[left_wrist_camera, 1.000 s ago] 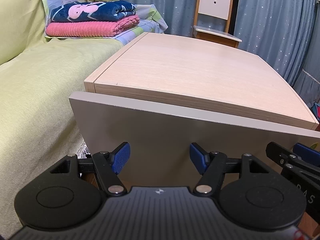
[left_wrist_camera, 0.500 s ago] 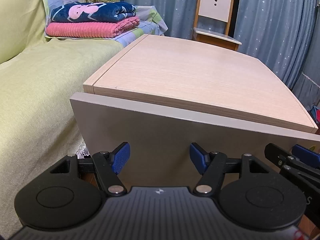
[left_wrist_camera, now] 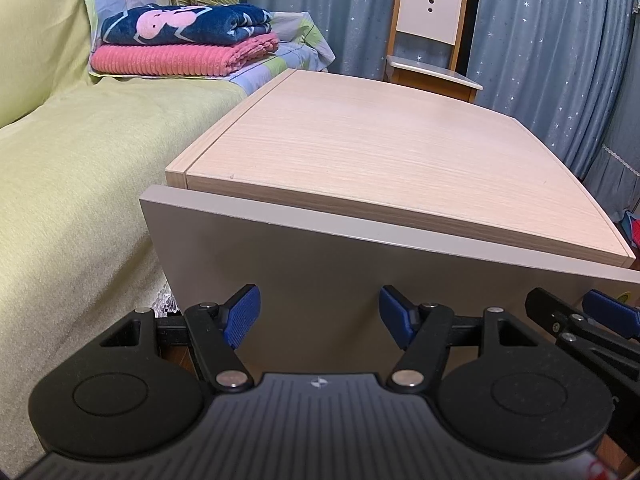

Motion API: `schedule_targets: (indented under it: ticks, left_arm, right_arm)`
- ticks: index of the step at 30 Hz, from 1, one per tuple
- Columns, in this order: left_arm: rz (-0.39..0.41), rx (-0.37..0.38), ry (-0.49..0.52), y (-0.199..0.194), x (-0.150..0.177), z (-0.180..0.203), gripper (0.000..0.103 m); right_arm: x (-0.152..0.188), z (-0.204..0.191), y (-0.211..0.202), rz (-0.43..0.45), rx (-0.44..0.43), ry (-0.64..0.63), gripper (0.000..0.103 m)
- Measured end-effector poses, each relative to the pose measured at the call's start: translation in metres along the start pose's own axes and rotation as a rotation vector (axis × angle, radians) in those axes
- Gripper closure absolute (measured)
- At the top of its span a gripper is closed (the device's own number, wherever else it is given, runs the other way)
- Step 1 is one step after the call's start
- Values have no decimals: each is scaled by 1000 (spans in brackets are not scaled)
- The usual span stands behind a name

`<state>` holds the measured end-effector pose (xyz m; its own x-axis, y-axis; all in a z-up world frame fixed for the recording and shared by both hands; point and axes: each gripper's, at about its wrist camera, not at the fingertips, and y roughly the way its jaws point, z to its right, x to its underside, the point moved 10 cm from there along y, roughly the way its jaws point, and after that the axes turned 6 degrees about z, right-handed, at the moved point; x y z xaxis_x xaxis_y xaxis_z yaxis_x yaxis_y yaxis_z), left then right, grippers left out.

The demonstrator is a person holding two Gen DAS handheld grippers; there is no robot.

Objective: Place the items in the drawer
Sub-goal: 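Push the drawer front flush with the cabinet using both grippers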

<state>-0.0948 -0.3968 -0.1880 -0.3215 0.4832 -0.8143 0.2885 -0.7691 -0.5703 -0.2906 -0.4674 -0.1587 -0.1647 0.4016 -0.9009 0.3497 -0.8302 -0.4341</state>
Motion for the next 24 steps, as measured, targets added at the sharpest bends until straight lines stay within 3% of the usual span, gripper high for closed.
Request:
schedule_targets:
  ticks: [24]
  left_arm:
    - [-1, 1, -5, 3, -3, -1, 36]
  right_arm:
    - [1, -5, 1, 1, 4, 3, 51]
